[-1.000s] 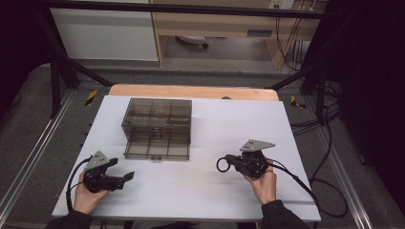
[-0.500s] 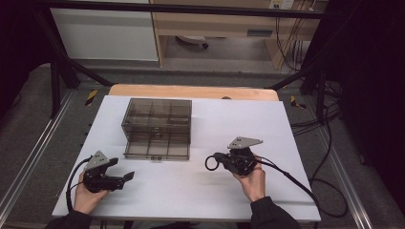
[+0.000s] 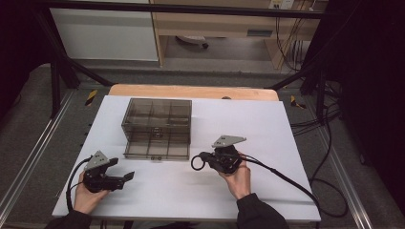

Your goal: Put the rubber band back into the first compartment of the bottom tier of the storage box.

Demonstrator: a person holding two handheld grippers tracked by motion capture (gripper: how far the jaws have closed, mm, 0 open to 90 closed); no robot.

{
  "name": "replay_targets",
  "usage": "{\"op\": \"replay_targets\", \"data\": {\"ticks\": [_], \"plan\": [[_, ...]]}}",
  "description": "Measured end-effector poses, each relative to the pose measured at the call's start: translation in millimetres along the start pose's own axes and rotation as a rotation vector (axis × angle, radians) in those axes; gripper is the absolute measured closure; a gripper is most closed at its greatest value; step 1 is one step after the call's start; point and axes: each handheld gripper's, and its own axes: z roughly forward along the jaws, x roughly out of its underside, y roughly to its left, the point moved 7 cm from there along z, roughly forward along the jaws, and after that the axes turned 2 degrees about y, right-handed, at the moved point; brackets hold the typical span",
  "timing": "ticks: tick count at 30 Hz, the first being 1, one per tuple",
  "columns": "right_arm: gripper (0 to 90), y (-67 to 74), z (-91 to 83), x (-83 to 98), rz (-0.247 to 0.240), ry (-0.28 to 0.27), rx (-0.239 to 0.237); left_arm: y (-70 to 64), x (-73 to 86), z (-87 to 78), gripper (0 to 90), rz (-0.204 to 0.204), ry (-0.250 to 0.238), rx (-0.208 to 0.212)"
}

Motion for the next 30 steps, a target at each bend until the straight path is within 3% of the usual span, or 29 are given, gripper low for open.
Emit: {"op": "replay_targets", "data": {"ticks": [30], "plan": [[87.5, 33.4, 46.8, -37.9, -0.030, -0.015, -0.051, 0.0, 0.2, 0.0, 10.2, -0.001, 0.001, 0.004]]}}
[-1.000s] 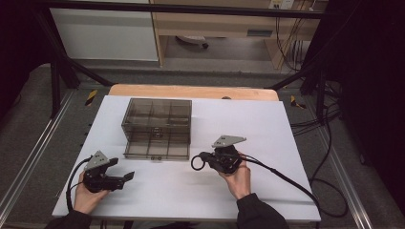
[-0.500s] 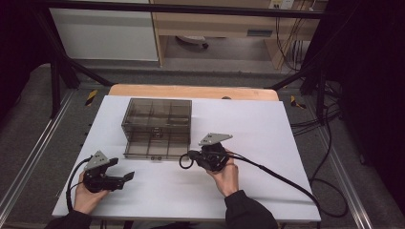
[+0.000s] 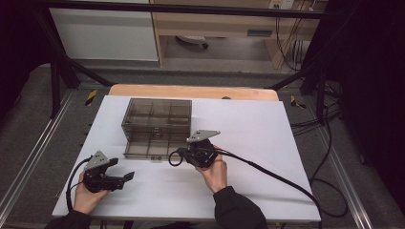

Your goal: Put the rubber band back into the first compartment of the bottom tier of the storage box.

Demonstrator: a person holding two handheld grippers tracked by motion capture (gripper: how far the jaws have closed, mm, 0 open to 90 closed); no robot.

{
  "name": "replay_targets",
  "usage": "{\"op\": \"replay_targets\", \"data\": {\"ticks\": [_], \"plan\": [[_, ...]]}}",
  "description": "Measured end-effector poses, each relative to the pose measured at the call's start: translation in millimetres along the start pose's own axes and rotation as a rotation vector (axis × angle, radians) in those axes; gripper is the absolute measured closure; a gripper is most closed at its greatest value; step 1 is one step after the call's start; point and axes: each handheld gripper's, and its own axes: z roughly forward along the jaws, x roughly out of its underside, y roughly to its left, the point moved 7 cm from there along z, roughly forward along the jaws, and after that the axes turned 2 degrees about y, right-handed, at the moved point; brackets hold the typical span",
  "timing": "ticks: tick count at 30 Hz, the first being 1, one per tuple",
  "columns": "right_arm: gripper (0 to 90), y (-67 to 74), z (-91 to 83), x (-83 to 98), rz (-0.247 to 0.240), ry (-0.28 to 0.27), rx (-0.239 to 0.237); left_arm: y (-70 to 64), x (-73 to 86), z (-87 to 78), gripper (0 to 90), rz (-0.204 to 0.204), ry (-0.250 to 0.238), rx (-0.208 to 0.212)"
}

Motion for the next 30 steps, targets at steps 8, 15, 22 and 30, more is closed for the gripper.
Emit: {"op": "replay_targets", "data": {"ticks": [8, 15, 22, 30], "plan": [[87.5, 3.0, 12.1, -7.2, -0.004, 0.008, -0.001, -0.3, 0.1, 0.4, 10.1, 0.002, 0.001, 0.002], [87.5, 3.7, 22.9, -13.9, 0.003, 0.007, -0.004, 0.1, 0.1, -0.1, 10.2, 0.000, 0.000, 0.002], [87.5, 4.6, 32.1, -19.0, -0.001, 0.010, -0.003, 0.0, 0.3, 0.0, 10.1, 0.002, 0.000, 0.004], [87.5, 7.3, 47.1, -22.0, 0.001, 0.018, -0.010, 0.1, 0.4, -0.1, 10.2, 0.000, 0.000, 0.005]]}}
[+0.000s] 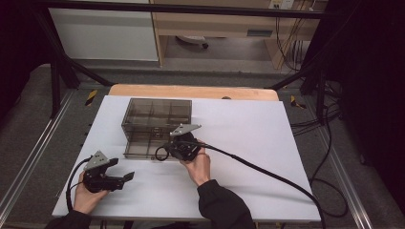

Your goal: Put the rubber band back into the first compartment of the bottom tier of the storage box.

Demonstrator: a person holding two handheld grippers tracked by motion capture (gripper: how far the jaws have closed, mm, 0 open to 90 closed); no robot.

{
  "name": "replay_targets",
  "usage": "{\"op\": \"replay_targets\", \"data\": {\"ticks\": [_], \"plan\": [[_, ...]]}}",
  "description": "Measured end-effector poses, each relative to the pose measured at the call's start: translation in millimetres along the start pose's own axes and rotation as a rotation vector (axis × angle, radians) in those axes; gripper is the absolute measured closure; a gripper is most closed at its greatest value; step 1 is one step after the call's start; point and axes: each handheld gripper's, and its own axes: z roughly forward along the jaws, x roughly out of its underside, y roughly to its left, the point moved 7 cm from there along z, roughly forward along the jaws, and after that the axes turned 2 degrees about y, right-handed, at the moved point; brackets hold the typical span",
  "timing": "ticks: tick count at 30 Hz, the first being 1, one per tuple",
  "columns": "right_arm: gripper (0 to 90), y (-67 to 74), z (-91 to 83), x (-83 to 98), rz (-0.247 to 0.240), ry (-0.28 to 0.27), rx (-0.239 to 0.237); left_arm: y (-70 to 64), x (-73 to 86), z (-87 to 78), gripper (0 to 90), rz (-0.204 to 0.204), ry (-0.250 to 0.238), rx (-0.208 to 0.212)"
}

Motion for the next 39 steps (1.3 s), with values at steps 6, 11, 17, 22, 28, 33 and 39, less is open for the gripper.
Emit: {"op": "replay_targets", "data": {"ticks": [6, 11, 17, 22, 28, 33, 39], "plan": [[87.5, 1.3, 10.4, -2.9, -0.004, 0.011, 0.002, 0.1, 0.0, -0.1, 10.2, 0.000, 0.000, 0.000], [87.5, 2.8, 17.8, -8.1, -0.003, 0.010, 0.002, 0.1, 0.0, -0.2, 10.1, -0.001, -0.001, 0.001], [87.5, 5.6, 26.4, -15.3, -0.013, 0.012, 0.006, 0.2, 0.1, -0.5, 10.1, 0.001, 0.000, 0.002], [87.5, 8.9, 33.2, -20.6, -0.017, 0.012, 0.005, 0.4, 0.2, -0.4, 10.1, 0.001, -0.001, 0.004], [87.5, 10.8, 40.9, -25.1, -0.023, 0.016, 0.009, -0.1, -0.1, -0.4, 10.1, -0.003, -0.005, 0.005], [87.5, 13.0, 47.6, -29.8, -0.024, 0.017, 0.008, 0.2, 0.1, -0.5, 10.1, -0.002, -0.003, 0.006], [87.5, 15.5, 57.6, -33.1, -0.030, 0.026, 0.012, 0.3, 0.4, -0.2, 10.1, -0.002, 0.000, 0.007]]}}
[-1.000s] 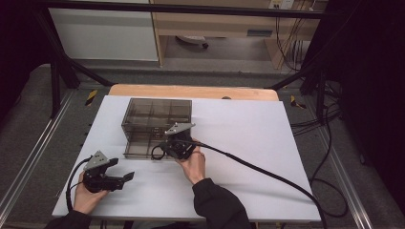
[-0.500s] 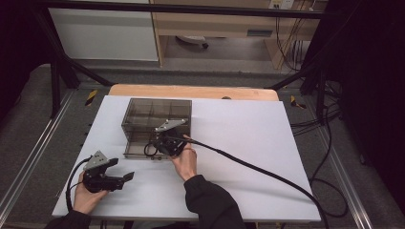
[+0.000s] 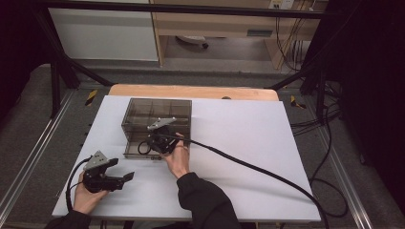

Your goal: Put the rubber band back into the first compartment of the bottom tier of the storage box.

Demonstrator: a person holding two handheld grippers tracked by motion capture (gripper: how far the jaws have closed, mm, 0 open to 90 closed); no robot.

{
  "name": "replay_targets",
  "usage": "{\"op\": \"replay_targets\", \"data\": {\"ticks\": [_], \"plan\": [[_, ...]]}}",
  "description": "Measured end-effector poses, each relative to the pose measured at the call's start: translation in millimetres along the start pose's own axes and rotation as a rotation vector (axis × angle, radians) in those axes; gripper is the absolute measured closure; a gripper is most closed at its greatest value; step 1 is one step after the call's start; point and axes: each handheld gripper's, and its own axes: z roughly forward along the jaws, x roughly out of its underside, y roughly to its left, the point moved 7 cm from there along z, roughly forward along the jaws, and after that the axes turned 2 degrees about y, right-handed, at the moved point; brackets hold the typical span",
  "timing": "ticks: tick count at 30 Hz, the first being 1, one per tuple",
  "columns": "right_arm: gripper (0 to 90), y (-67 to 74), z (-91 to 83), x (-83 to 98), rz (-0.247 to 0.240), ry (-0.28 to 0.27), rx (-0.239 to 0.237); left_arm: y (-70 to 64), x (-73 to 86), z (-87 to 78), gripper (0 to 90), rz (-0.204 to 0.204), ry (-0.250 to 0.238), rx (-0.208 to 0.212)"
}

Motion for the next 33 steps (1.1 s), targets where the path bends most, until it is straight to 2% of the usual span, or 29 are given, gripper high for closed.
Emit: {"op": "replay_targets", "data": {"ticks": [10, 33], "plan": [[87.5, 2.2, 17.0, -2.8, 0.005, 0.007, -0.001, 0.0, 0.2, -0.1, 10.1, -0.003, -0.001, 0.003], [87.4, -5.3, 44.6, 1.4, 0.020, 0.024, 0.023, -0.1, 0.2, 0.0, 10.2, -0.002, -0.001, 0.004]]}}
